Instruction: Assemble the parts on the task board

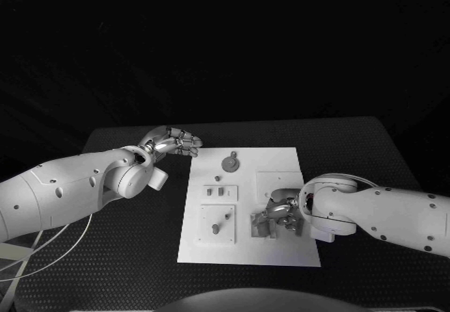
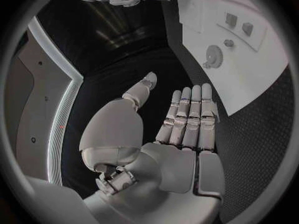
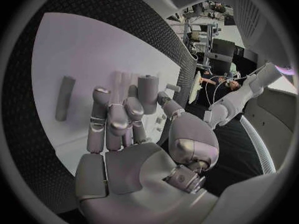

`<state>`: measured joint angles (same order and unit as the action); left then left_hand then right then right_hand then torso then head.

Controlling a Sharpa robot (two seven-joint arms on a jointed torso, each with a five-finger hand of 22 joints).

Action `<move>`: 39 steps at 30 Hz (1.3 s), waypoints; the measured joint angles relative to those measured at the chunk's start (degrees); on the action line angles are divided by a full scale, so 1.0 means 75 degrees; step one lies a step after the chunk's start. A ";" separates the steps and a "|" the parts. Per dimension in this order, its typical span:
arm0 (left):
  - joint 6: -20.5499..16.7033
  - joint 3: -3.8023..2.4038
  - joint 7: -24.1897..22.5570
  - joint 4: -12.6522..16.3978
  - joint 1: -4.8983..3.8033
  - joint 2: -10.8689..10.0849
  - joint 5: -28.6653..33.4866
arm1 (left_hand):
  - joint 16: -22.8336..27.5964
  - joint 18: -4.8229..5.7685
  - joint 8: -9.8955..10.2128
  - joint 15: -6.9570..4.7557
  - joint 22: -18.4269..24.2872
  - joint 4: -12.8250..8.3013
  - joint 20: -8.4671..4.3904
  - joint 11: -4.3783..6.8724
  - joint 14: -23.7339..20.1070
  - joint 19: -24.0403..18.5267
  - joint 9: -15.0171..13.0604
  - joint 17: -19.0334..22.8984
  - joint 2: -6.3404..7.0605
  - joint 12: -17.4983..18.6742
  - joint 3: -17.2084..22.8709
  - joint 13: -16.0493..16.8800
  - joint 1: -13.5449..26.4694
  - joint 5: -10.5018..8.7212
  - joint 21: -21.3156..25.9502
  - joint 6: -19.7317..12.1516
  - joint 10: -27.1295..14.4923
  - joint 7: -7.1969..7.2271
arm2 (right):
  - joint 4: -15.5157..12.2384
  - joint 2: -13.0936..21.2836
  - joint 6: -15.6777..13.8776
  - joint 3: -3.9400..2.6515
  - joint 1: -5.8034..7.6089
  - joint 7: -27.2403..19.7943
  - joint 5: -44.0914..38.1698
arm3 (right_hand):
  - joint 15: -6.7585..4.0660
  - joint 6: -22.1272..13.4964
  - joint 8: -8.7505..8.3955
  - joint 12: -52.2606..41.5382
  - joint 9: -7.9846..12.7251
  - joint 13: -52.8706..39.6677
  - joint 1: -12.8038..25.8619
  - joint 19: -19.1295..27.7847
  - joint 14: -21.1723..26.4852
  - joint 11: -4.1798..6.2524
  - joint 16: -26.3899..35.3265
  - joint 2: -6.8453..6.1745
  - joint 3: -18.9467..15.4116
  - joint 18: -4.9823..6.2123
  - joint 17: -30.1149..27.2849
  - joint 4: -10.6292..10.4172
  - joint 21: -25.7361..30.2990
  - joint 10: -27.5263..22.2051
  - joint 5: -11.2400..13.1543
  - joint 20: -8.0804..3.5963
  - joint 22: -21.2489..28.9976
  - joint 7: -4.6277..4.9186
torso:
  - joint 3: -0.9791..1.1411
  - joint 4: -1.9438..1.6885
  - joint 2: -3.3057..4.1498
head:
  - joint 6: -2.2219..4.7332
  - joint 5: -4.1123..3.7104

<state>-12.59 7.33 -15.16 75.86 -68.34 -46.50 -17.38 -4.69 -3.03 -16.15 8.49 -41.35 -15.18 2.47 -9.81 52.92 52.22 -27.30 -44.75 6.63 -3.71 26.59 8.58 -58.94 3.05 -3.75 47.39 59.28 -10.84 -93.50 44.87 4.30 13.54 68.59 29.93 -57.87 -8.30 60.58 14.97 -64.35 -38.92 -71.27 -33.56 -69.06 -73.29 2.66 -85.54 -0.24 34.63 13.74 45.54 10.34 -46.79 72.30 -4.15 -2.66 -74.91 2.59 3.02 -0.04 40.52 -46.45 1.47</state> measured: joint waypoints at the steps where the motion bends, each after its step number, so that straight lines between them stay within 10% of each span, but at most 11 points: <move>1: 0.0000 0.0000 0.0000 0.0000 0.0000 0.0000 0.0000 | 0.0000 0.0000 0.0000 0.0000 0.0000 0.0000 0.0000 0.0000 0.0000 0.0000 0.0000 0.0000 0.0000 0.0000 0.0000 0.0000 0.0000 0.0000 0.0000 0.0000 0.0000 0.0000 | 0.0002 -0.0002 -0.0001 0.0000 -0.0001 0.0000 0.0001 | 0.0000 0.0000 0.0000 0.0000 0.0000 0.0000 0.0000 0.0000 0.0000 0.0000 0.0000 0.0000 0.0000 0.0000 0.0000 0.0000 0.0000 0.0000 0.0000 0.0000 0.0000 0.0000 | 0.0000 0.0001 0.0000 | -0.0002 0.0000; 8: 0.0000 0.0000 0.0000 0.0000 0.0000 -0.0001 0.0002 | 0.0000 0.0000 0.0000 0.0000 0.0000 0.0000 0.0000 0.0000 0.0000 0.0000 0.0000 0.0000 0.0000 0.0000 0.0000 0.0000 0.0000 0.0000 0.0000 0.0000 0.0000 0.0000 | 0.0019 -0.0012 -0.0005 -0.0001 -0.0005 0.0000 0.0010 | 0.0001 0.0000 0.0017 0.0000 -0.0009 0.0001 0.0014 0.0000 0.0001 0.0000 0.0000 -0.0015 -0.0021 0.0001 0.0000 -0.0021 0.0000 0.0000 0.0000 0.0001 0.0000 0.0001 | -0.0001 0.0001 0.0001 | -0.0013 0.0000; 22: 0.0001 0.0000 0.0000 0.0001 0.0000 -0.0005 0.0019 | 0.0000 0.0007 0.0000 0.0000 0.0006 0.0000 0.0000 0.0000 0.0000 0.0000 0.0000 0.0006 0.0031 0.0000 0.0000 -0.0006 0.0031 0.0000 0.0000 0.0000 0.0000 0.0000 | 0.0048 -0.0032 -0.0029 0.0003 -0.0022 0.0011 0.0010 | 0.0009 0.0164 -0.0047 0.0065 0.0045 0.0115 0.0279 -0.0016 0.0008 -0.0012 0.0000 -0.0584 0.0144 0.0011 -0.0009 -0.0375 0.0001 -0.0044 -0.0002 -0.0014 0.0000 0.0110 | -0.0001 0.0001 0.0001 | -0.0022 0.0006; 39: 0.0002 0.0000 0.0000 0.0005 0.0000 -0.0009 0.0031 | 0.0000 0.0050 0.0000 0.0000 0.0005 0.0021 0.0000 0.0000 0.0000 0.0000 0.0000 0.0005 0.0030 0.0000 0.0021 -0.0013 0.0030 0.0000 0.0000 0.0000 0.0000 0.0000 | 0.0042 -0.0041 0.0000 0.0008 -0.0024 0.0026 0.0010 | -0.0009 0.0174 -0.0045 0.0065 0.0048 0.0131 0.0227 0.0012 -0.0015 0.0001 0.0000 -0.0531 0.0170 0.0010 -0.0008 -0.0401 0.0001 -0.0057 -0.0002 -0.0045 0.0000 0.0117 | -0.0004 0.0002 0.0000 | -0.0040 0.0016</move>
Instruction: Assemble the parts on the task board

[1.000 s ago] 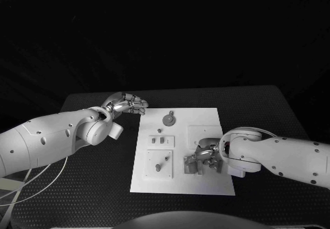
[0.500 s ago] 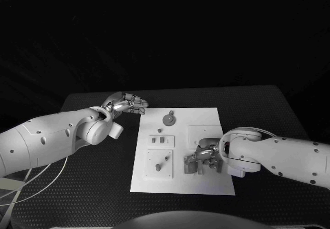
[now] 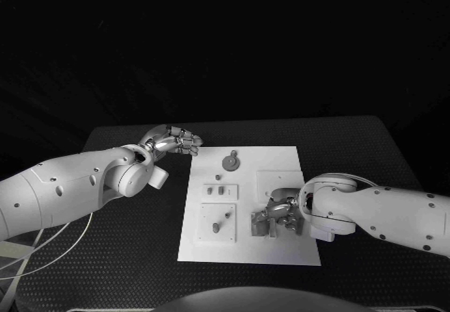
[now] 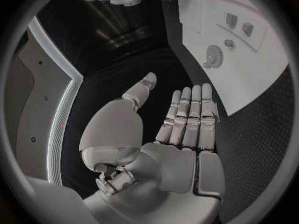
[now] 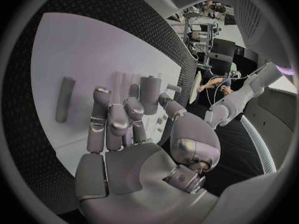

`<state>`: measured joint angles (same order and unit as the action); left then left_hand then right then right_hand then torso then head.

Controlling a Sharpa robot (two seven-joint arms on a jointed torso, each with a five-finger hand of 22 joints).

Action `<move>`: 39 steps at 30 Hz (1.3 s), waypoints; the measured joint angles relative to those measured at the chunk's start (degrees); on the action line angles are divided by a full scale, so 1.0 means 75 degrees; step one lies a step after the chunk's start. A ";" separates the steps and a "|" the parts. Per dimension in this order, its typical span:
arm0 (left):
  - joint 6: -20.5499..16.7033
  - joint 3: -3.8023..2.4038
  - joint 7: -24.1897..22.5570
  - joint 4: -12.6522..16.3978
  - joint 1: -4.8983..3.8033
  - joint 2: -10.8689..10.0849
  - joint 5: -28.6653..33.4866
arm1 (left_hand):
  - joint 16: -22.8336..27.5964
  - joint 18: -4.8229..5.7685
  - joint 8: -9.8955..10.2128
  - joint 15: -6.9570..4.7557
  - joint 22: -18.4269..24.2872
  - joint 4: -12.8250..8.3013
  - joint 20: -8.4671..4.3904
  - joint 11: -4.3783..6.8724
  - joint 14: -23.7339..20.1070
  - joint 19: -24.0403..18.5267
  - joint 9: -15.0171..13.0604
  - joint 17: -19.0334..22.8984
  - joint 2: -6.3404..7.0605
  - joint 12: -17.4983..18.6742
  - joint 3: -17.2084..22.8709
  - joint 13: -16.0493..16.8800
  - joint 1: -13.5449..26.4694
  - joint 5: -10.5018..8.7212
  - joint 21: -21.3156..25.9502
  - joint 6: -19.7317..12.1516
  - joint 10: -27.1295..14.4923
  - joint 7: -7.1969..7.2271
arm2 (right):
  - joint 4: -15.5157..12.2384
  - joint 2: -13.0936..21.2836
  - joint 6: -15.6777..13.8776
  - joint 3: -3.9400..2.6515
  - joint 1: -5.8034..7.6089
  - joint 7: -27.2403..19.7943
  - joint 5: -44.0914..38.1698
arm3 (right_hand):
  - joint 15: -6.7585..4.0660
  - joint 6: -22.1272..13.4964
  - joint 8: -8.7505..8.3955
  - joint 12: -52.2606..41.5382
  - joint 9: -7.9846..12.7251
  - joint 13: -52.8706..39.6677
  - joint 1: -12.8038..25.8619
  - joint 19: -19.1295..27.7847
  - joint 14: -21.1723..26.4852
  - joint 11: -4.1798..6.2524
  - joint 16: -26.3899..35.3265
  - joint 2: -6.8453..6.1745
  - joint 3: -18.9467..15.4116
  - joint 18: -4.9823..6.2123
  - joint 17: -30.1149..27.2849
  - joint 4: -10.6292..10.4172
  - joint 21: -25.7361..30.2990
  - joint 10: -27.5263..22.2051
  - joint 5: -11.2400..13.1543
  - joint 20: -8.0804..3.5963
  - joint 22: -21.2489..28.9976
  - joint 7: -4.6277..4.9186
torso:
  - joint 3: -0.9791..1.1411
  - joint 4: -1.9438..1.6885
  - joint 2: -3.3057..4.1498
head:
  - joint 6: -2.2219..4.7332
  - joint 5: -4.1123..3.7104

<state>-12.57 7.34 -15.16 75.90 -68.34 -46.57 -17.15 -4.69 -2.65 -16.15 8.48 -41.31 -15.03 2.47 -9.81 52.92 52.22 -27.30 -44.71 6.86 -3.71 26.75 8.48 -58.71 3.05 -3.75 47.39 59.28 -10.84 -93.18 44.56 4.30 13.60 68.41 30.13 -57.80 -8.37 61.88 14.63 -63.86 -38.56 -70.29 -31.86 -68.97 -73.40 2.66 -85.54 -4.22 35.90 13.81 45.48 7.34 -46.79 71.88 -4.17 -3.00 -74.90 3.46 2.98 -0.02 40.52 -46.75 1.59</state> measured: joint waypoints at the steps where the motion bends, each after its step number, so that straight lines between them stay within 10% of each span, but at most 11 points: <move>1: 0.0000 0.0000 0.0000 0.0000 0.0000 0.0000 0.0000 | 0.0000 0.0001 0.0000 0.0000 0.0000 0.0000 0.0000 0.0000 0.0000 0.0000 0.0000 0.0000 0.0000 0.0000 0.0000 0.0000 0.0000 0.0000 0.0000 0.0000 0.0000 0.0000 | 0.0000 0.0000 0.0001 0.0000 0.0000 0.0001 0.0000 | 0.0001 0.0000 0.0000 0.0000 0.0000 0.0000 0.0000 0.0000 0.0000 0.0000 0.0000 0.0000 0.0000 0.0000 0.0000 0.0000 0.0000 0.0000 0.0000 0.0000 0.0000 0.0000 | 0.0000 0.0001 0.0001 | 0.0000 0.0001; 39: 0.0000 0.0000 0.0000 -0.0006 0.0000 0.0004 0.0009 | 0.0000 0.0056 0.0000 0.0000 0.0013 0.0000 0.0000 0.0000 0.0000 0.0000 0.0000 0.0012 0.0000 0.0000 0.0000 -0.0013 0.0000 0.0000 0.0000 0.0000 0.0000 0.0000 | 0.0009 -0.0001 -0.0003 0.0002 0.0000 0.0006 0.0035 | 0.0038 -0.0015 -0.0048 0.0194 0.0022 0.0179 -0.0007 0.0016 0.0013 -0.0014 0.0000 -0.0676 0.0253 0.0000 -0.0039 -0.0463 0.0001 -0.0125 0.0000 0.0018 -0.0006 0.0017 | 0.0005 0.0001 0.0000 | -0.0016 -0.0019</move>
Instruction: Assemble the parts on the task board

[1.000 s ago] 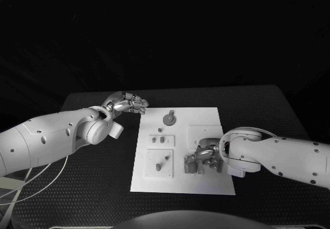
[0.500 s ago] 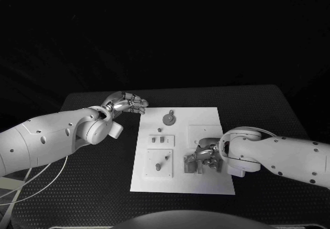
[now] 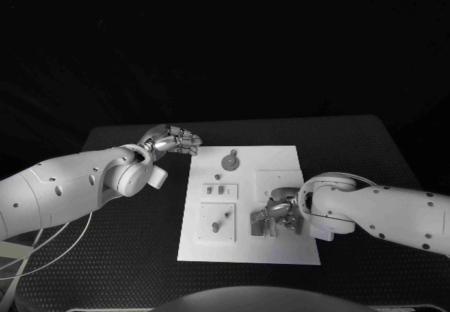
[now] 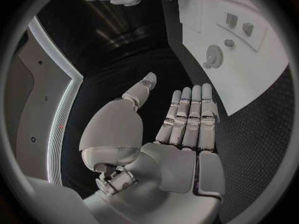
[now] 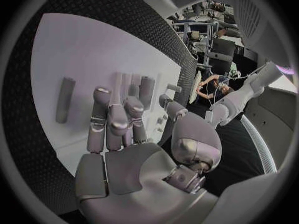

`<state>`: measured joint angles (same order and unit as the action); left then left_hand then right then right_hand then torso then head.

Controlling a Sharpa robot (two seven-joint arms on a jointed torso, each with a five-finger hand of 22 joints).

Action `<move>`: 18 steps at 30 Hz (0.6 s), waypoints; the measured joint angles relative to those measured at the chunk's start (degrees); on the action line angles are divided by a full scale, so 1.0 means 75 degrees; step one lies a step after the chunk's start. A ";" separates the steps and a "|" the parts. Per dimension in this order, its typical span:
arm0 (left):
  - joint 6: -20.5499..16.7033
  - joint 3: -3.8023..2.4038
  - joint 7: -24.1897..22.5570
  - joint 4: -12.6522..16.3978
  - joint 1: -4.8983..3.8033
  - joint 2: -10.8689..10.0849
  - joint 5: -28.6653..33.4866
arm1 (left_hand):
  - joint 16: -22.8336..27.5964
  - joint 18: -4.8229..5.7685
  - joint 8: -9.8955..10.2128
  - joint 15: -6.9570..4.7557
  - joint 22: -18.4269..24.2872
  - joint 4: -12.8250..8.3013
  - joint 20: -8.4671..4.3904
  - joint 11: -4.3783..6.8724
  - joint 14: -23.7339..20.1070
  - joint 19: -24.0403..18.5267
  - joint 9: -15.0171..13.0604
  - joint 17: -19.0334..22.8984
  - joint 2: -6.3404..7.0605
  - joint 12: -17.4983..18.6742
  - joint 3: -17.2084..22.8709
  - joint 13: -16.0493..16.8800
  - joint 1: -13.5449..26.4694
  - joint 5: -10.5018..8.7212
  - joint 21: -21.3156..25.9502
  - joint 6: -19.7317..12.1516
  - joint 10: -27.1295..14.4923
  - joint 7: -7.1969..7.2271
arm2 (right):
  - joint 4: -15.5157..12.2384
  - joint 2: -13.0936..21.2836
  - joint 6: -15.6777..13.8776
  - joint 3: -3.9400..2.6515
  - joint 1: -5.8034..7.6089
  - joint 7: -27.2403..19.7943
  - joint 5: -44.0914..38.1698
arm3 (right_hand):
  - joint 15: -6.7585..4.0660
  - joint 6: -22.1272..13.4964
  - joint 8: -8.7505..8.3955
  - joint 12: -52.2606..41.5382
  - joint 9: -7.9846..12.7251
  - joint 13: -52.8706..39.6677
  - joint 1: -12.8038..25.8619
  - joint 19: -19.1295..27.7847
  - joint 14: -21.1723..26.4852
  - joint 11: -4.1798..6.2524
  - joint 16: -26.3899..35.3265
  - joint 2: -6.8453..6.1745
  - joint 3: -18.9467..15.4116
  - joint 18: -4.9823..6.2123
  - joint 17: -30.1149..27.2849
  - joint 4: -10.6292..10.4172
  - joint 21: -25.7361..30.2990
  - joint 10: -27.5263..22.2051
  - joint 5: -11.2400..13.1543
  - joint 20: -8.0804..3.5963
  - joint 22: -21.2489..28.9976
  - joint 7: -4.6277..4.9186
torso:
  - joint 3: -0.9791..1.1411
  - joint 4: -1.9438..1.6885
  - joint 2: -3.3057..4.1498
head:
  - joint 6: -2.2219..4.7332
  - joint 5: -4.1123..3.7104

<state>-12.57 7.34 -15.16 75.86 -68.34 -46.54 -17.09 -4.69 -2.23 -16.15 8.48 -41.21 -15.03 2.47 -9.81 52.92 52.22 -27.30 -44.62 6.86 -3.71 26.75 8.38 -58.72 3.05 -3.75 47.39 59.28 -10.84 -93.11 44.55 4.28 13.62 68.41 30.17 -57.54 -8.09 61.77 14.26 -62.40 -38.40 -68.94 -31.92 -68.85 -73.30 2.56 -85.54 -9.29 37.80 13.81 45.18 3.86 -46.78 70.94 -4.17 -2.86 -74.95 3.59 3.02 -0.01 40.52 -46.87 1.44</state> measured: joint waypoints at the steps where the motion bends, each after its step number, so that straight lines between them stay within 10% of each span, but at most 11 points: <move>1: 0.0000 0.0000 0.0000 0.0000 0.0000 0.0000 0.0000 | 0.0000 -0.0015 0.0000 0.0000 0.0000 0.0000 0.0000 0.0000 0.0000 0.0000 0.0000 0.0000 0.0000 0.0000 0.0000 0.0000 0.0000 0.0000 0.0000 0.0000 0.0000 0.0000 | 0.0001 0.0000 0.0001 0.0000 0.0000 0.0000 0.0002 | 0.0000 0.0000 0.0000 0.0000 0.0000 0.0006 0.0000 0.0000 0.0000 -0.0005 0.0000 0.0000 0.0000 0.0000 0.0000 0.0000 0.0000 -0.0005 0.0000 0.0000 0.0000 0.0000 | -0.0001 0.0000 0.0000 | 0.0000 -0.0002; 18: 0.0003 0.0000 -0.0001 -0.0021 0.0000 0.0006 0.0001 | 0.0000 -0.0108 0.0000 0.0000 0.0003 0.0000 0.0000 0.0000 0.0000 0.0000 0.0000 0.0005 0.0000 0.0000 0.0000 -0.0007 0.0000 0.0000 0.0000 0.0000 0.0000 0.0000 | -0.0318 0.0468 -0.0103 0.0020 0.0206 -0.0075 -0.0077 | -0.0011 -0.0018 -0.0028 0.0000 -0.0003 0.0005 -0.0128 -0.0019 -0.0017 -0.0028 0.0030 -0.0053 0.0021 0.0001 0.0001 -0.0021 -0.0020 -0.0027 0.0000 -0.0018 0.0001 0.0011 | -0.0004 -0.0002 -0.0003 | 0.0042 -0.0018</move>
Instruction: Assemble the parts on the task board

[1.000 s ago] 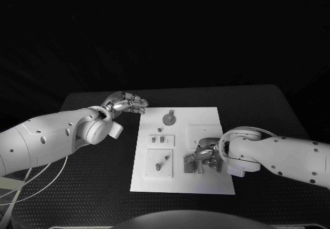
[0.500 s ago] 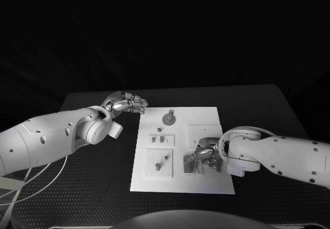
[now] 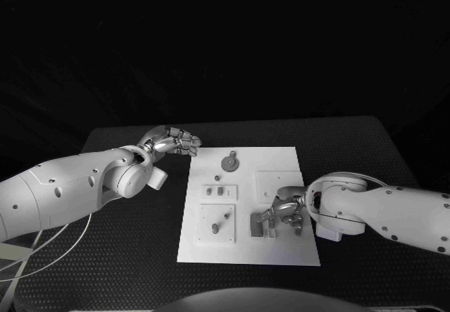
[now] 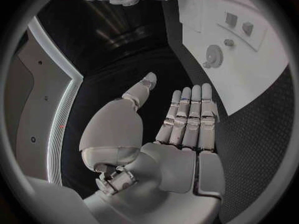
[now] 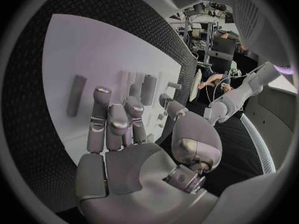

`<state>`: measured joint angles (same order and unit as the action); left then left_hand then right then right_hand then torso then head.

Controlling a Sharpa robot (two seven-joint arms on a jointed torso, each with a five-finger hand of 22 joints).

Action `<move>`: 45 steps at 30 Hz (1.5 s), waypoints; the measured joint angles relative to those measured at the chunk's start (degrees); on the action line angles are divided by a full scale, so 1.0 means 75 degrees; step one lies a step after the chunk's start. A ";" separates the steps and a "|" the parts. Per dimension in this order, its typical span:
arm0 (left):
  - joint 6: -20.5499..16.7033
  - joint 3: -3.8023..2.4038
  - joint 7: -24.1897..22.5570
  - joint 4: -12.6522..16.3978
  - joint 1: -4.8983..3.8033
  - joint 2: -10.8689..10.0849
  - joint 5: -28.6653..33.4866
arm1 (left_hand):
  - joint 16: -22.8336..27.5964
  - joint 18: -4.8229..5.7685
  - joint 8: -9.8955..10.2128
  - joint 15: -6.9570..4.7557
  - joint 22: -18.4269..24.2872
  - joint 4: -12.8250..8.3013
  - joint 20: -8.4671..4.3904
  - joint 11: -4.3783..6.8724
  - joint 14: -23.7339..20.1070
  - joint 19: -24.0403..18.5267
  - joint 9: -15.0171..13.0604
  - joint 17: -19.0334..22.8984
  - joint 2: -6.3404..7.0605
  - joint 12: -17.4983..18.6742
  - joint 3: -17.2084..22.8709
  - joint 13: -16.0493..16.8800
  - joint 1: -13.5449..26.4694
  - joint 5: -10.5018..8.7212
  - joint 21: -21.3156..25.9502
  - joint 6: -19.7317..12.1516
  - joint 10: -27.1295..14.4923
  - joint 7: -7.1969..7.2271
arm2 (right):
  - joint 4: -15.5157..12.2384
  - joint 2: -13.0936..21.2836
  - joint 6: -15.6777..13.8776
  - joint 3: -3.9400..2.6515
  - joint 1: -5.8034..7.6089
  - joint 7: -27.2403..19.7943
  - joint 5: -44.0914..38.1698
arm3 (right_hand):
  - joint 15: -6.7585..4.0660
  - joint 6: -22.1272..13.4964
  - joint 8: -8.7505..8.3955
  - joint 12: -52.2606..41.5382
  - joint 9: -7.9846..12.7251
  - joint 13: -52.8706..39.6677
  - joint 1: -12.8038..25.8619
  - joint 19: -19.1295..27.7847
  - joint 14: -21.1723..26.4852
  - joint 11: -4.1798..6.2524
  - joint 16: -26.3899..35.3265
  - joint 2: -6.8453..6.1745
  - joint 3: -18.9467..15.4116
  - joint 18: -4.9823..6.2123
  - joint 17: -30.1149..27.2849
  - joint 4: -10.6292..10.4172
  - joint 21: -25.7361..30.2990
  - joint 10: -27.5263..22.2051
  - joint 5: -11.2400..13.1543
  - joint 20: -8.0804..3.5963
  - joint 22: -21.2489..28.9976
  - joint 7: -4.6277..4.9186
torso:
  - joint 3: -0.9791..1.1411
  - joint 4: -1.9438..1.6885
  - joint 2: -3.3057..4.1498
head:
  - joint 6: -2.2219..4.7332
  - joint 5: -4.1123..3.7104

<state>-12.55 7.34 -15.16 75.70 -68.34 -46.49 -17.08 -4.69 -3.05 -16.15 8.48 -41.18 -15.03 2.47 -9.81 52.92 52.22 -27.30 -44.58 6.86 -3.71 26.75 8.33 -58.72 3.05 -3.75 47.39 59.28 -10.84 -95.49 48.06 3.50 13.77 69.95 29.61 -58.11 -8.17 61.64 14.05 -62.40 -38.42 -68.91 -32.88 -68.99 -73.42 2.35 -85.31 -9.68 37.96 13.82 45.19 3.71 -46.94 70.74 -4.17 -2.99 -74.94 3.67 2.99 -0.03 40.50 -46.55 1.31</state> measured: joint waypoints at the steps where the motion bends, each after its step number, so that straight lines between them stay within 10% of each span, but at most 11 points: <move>1: 0.0000 0.0000 -0.0001 -0.0003 0.0000 0.0000 0.0000 | 0.0000 0.0000 0.0000 0.0000 0.0002 0.0000 0.0000 0.0000 0.0000 0.0000 0.0000 0.0000 0.0000 0.0000 0.0000 0.0000 0.0000 0.0000 0.0000 0.0000 0.0000 0.0000 | -0.0033 0.0056 -0.0004 -0.0010 0.0069 0.0000 -0.0016 | 0.0009 -0.0032 -0.0013 0.0000 0.0000 0.0000 -0.0050 0.0000 -0.0009 0.0000 0.0000 0.0050 0.0000 0.0000 0.0000 0.0000 -0.0015 0.0000 0.0000 0.0000 0.0000 0.0007 | 0.0000 0.0001 0.0000 | 0.0007 -0.0003; 11: 0.0003 0.0000 -0.0003 -0.0010 0.0000 0.0048 0.0001 | -0.0028 0.0006 -0.0030 0.0000 0.0002 0.0000 0.0000 0.0000 0.0000 0.0000 0.0000 0.0000 0.0000 0.0000 0.0000 -0.0006 0.0000 0.0000 0.0000 0.0000 0.0000 0.0000 | -0.0191 0.0692 -0.0137 -0.0083 0.0744 0.0009 -0.0147 | 0.0010 -0.0122 -0.0073 -0.0030 -0.0016 0.0000 -0.0611 0.0001 -0.0010 0.0000 0.0000 0.0448 -0.0201 0.0000 0.0000 0.0691 -0.0025 -0.0001 0.0000 0.0002 0.0001 0.0045 | 0.0000 0.0007 -0.0001 | 0.0089 -0.0064; 22: 0.0003 0.0000 -0.0003 -0.0004 -0.0001 0.0041 0.0001 | -0.0028 0.0018 -0.0029 0.0000 0.0002 0.0000 0.0000 -0.0025 0.0000 0.0000 0.0000 0.0006 0.0000 0.0000 0.0000 -0.0005 0.0000 0.0000 0.0000 0.0000 0.0025 0.0000 | -0.0312 0.1191 0.0563 -0.0072 0.0799 0.0204 -0.0281 | 0.0012 -0.0141 -0.0039 0.0037 -0.0058 0.0143 -0.1011 0.0003 -0.0009 -0.0055 0.0030 0.0688 -0.0406 0.0000 -0.0022 0.1357 -0.0042 -0.0055 0.0000 0.0004 0.0002 0.0048 | 0.0010 0.0010 -0.0001 | 0.0132 -0.0103; 45: 0.0006 0.0000 -0.0001 0.0015 -0.0001 0.0022 0.0002 | -0.0028 0.0059 -0.0029 0.0000 0.0007 0.0000 0.0000 -0.0026 0.0000 0.0000 0.0000 0.0004 0.0000 0.0000 0.0000 -0.0011 0.0000 0.0000 0.0000 0.0000 0.0025 0.0000 | -0.0193 0.1159 0.1095 -0.0059 -0.0035 0.0433 -0.1312 | 0.0026 -0.0073 0.0005 0.0037 -0.0073 0.0195 -0.0824 0.0003 0.0002 -0.0054 0.0030 0.0686 -0.0476 0.0000 -0.0043 0.1272 -0.0012 -0.0052 0.0000 0.0029 0.0003 0.0000 | 0.0000 -0.0003 0.0004 | 0.0127 -0.0128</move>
<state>-12.50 7.34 -15.17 75.82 -68.35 -46.33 -17.06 -4.90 -2.60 -16.37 8.48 -41.13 -15.03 2.47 -10.00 52.92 52.22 -27.30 -44.55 6.86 -3.71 26.75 8.25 -58.72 3.05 -3.75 47.39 59.47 -10.84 -96.94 56.76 11.71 13.34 69.69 32.86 -67.95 -7.97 61.09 14.09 -62.13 -38.97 -67.44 -39.06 -68.97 -73.41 1.94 -85.08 -4.54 34.39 13.82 44.87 13.25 -47.02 70.35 -4.17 -2.78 -74.92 3.68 2.99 -0.05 40.53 -45.60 0.35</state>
